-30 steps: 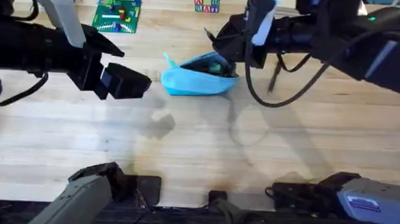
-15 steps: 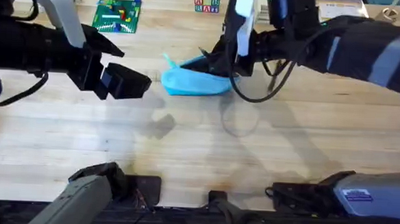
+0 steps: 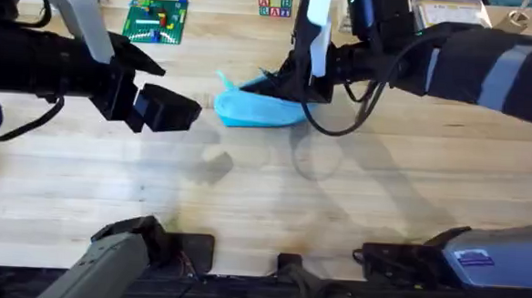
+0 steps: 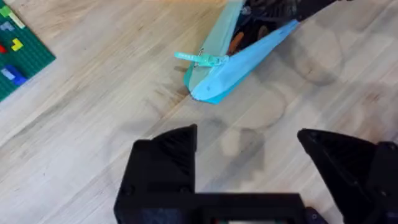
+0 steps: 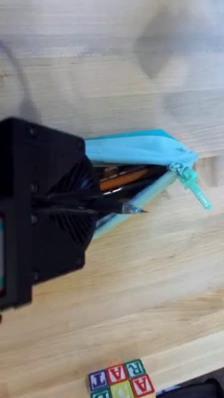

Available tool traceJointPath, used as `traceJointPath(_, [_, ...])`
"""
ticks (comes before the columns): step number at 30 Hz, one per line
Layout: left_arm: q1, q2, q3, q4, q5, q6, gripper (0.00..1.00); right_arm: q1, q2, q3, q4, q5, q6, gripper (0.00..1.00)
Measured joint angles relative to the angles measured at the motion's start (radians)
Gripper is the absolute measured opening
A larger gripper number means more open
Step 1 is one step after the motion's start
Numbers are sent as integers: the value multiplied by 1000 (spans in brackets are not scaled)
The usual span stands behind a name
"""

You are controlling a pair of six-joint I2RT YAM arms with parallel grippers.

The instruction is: Unzip the bag, pick up the pens from the table one at a time and place them inside, then zip the bag closed.

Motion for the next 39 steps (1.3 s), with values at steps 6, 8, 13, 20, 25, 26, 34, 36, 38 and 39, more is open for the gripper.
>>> traceJointPath(6, [0, 0, 0, 0, 0, 0, 995, -1, 0, 0, -9, 4, -3, 993])
traceJointPath(8, [0, 0, 0, 0, 0, 0, 995, -1, 0, 0, -9, 4, -3, 996])
traceJointPath(13, [0, 0, 0, 0, 0, 0, 995, -1, 0, 0, -6, 4, -3, 996])
traceJointPath(20, [0, 0, 0, 0, 0, 0, 996, -1, -7, 0, 14, 25, 1, 996])
traceJointPath(25, [0, 0, 0, 0, 0, 0, 996, -1, -82, 0, 9, 151, 62, 996])
traceJointPath(26, [0, 0, 0, 0, 0, 0, 996, -1, -106, 0, 9, 186, 84, 996])
traceJointPath(34, [0, 0, 0, 0, 0, 0, 996, -1, -261, 0, -52, 364, 242, 997])
traceJointPath(36, [0, 0, 0, 0, 0, 0, 996, -1, -286, 0, -85, 396, 294, 996])
traceJointPath(38, [0, 0, 0, 0, 0, 0, 996, -1, -308, 0, -123, 428, 356, 997])
traceJointPath(39, [0, 0, 0, 0, 0, 0, 996, -1, -318, 0, -144, 446, 392, 997])
